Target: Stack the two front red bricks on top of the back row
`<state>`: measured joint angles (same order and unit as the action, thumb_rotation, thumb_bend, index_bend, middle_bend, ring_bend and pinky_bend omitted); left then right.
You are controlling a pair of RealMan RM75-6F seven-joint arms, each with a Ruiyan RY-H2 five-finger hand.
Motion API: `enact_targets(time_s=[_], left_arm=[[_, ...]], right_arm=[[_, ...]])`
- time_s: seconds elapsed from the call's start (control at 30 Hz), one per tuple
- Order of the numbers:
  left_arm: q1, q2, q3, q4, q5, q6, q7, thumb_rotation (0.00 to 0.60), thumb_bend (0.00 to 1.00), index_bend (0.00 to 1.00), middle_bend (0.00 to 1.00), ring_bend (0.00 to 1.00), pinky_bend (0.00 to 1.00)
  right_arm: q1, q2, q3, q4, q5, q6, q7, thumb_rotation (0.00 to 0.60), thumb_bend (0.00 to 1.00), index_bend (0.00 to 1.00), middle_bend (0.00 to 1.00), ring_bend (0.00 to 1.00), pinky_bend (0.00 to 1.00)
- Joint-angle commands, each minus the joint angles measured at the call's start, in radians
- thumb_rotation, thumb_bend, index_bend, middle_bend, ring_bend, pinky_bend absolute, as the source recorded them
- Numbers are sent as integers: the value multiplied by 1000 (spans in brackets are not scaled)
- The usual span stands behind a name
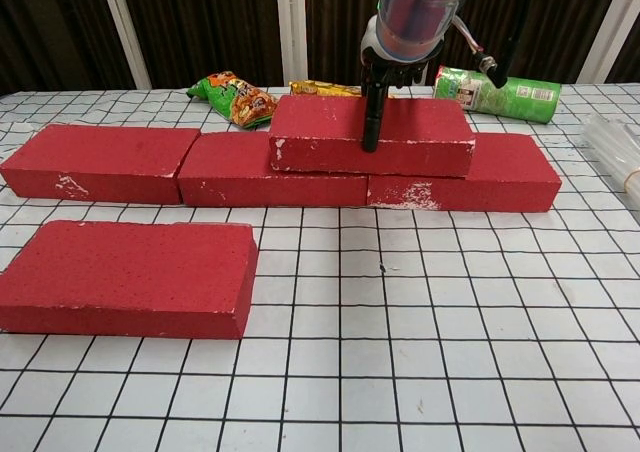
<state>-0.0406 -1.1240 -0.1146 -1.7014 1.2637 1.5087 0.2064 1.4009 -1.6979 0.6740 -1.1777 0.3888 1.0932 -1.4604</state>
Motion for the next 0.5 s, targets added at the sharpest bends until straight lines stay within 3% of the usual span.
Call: enact_targets(time_s=[0.03,0.23,0.5], left_arm=[[0,0,0,0,0,0,2,600,0,63,0,0,0],[-1,-2,0,0,-1,-1,4,600,0,63,0,0,0],[1,-1,-1,0,-2,3,2,600,0,63,0,0,0]], right_arm=[[-1,1,1,0,2,1,-1,600,133,263,239,62,0],[-4,3,1,-4,5,-1,-1,600,134,263,226,52,0],[-6,4,5,-6,10,-5,0,600,133,182,102,0,0]])
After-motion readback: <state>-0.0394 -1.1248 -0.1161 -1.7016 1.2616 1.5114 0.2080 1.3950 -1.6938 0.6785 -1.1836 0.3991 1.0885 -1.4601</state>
